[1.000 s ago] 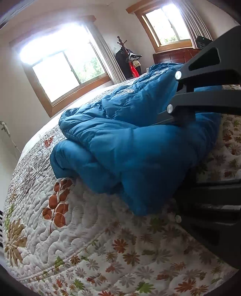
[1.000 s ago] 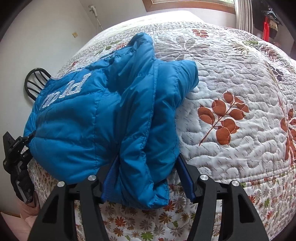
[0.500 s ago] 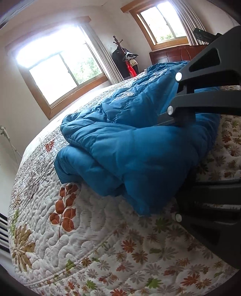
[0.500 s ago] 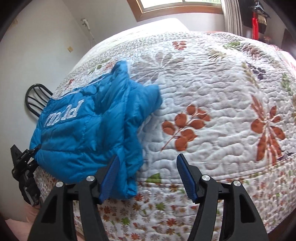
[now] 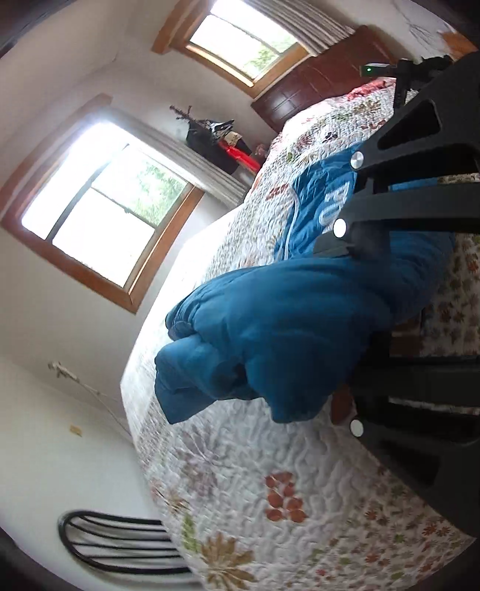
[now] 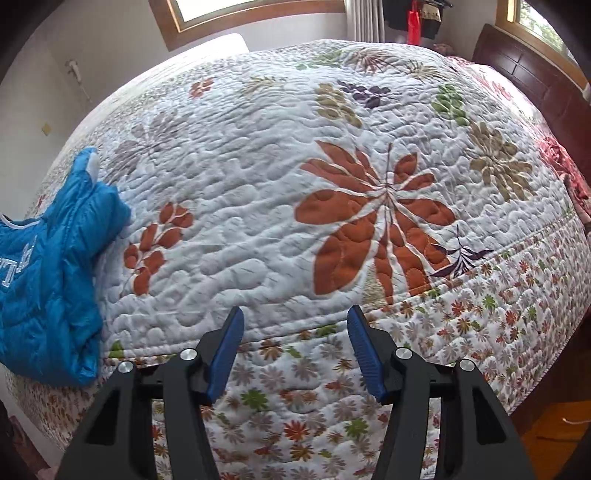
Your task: Fold large clothes
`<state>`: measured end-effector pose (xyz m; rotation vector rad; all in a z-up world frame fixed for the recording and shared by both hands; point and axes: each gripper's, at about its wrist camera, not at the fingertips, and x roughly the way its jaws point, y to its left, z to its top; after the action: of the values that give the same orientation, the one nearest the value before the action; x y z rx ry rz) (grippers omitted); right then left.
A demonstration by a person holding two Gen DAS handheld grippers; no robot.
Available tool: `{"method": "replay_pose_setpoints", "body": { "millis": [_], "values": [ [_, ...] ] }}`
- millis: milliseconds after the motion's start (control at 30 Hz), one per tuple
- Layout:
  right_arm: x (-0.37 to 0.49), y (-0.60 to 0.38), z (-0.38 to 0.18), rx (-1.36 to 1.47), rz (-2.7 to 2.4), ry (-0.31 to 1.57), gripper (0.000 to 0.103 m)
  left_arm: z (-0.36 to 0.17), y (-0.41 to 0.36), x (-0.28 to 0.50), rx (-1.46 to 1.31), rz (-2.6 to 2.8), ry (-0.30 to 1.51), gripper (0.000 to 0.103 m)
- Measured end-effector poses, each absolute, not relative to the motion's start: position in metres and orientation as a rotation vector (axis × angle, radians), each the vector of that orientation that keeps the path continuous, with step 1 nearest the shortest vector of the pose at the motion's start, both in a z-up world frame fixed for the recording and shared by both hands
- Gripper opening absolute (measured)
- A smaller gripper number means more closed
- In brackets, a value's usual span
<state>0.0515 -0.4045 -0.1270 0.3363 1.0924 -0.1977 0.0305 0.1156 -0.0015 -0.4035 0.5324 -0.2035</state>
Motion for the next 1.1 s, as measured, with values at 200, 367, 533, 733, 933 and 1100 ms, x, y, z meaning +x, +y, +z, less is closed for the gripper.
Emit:
{"method": "replay_pose_setpoints", "body": {
  "millis": [200, 367, 533, 733, 933, 1100],
  "values": [
    [0.039, -0.423, -0.127, 0.379, -0.246, 1.070, 0.058, 0.028, 0.012, 0.043, -0.214, -0.392, 0.577, 0.026],
    [0.030, -0.418, -0.128, 0.393, -0.243, 1.069, 0.058, -0.002, -0.078, 0.067, -0.098, -0.568, 0.729, 0.029],
    [0.026, -0.406, -0.132, 0.396, -0.224, 1.079, 0.059, -0.062, -0.127, 0.084, 0.027, -0.629, 0.837, 0.033],
    [0.030, -0.398, -0.132, 0.383, -0.224, 1.086, 0.060, -0.077, -0.111, 0.092, -0.004, -0.651, 0.855, 0.036],
    [0.031, -0.386, -0.123, 0.370, -0.197, 1.073, 0.060, -0.057, -0.105, 0.074, -0.056, -0.682, 0.863, 0.048],
    [0.027, -0.381, -0.112, 0.364, -0.200, 1.055, 0.060, -0.025, -0.089, 0.050, -0.106, -0.687, 0.827, 0.057]
  ]
}}
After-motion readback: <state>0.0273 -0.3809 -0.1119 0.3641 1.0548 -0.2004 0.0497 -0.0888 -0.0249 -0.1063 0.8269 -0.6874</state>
